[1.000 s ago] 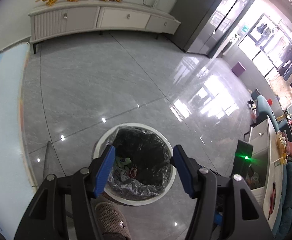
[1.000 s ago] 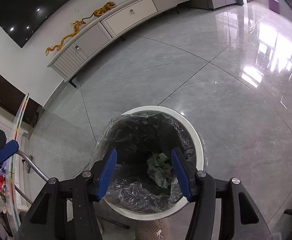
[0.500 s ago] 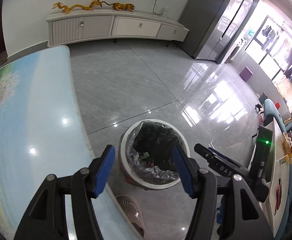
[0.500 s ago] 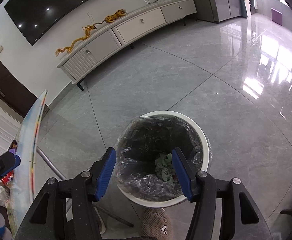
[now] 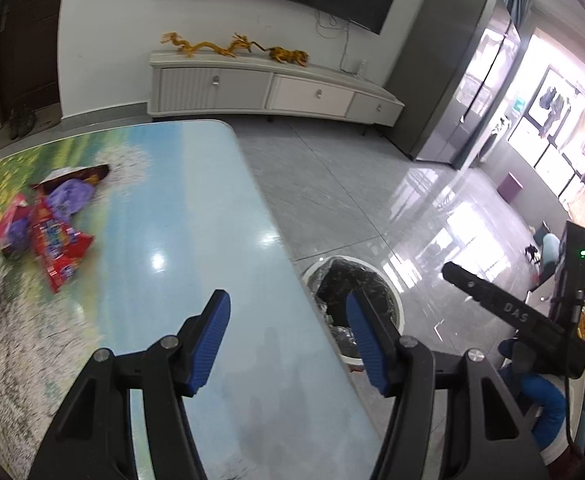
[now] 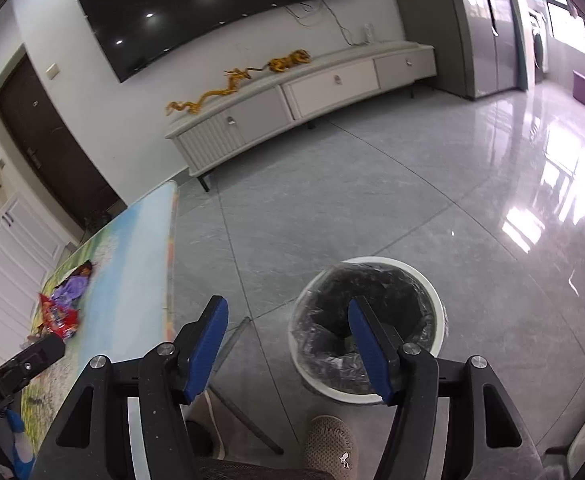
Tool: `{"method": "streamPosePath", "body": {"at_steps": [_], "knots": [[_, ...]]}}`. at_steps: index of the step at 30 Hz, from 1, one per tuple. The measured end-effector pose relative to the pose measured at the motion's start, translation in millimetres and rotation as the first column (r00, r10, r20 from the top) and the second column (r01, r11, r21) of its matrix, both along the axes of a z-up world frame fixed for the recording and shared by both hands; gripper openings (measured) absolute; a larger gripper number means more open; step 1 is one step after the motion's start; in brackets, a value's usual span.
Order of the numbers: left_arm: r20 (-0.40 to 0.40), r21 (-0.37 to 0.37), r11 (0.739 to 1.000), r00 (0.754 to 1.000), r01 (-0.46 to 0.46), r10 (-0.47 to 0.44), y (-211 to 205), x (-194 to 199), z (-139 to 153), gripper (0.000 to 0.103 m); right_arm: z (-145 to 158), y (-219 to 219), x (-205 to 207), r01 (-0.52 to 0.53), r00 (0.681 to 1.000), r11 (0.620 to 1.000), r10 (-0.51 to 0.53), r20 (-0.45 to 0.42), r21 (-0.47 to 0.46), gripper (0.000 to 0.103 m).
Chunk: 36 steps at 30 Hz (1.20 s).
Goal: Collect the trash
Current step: 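Move both tools back to the trash on the table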
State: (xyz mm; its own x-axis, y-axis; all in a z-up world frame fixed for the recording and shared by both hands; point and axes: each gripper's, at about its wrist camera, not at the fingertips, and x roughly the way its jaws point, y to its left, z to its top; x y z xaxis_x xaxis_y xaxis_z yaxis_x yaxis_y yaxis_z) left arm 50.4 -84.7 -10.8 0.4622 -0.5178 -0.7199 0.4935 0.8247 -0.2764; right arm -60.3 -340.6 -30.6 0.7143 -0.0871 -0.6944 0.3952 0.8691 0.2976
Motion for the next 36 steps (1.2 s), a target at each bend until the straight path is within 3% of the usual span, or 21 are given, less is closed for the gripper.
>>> {"method": "streamPosePath", "body": {"at_steps": [13, 23, 29, 36], "knots": [[0.083, -0.026, 0.982, 0.978, -0.188, 0.19, 127.7, -30.4, 16.4, 0.059, 46.4, 96.3, -4.8, -0.188, 0.978, 0.977, 0.196, 0.078, -0.096, 0.063], [0.135, -0.032, 0.972, 0.962, -0.235, 0.237, 172.5, -46.8, 31.1, 0.059, 64.6, 150.2, -2.6, -0.316, 0.936, 0.941, 0.33, 0.119, -0.126, 0.064], [0.093, -0.062, 0.968, 0.964, -0.243, 0.248, 206.2, -42.2, 15.0, 0.058, 64.7, 179.8, 15.3, -0.386, 0.909, 0.913, 0.401, 0.115, -0.132, 0.064], [0.056, -0.065, 0.961, 0.96, -0.269, 0.273, 247.3, -20.6, -4.0, 0.058, 38.8, 212.0, 57.6, -0.489, 0.866, 0.867, 0.495, 0.07, -0.091, 0.065]]}}
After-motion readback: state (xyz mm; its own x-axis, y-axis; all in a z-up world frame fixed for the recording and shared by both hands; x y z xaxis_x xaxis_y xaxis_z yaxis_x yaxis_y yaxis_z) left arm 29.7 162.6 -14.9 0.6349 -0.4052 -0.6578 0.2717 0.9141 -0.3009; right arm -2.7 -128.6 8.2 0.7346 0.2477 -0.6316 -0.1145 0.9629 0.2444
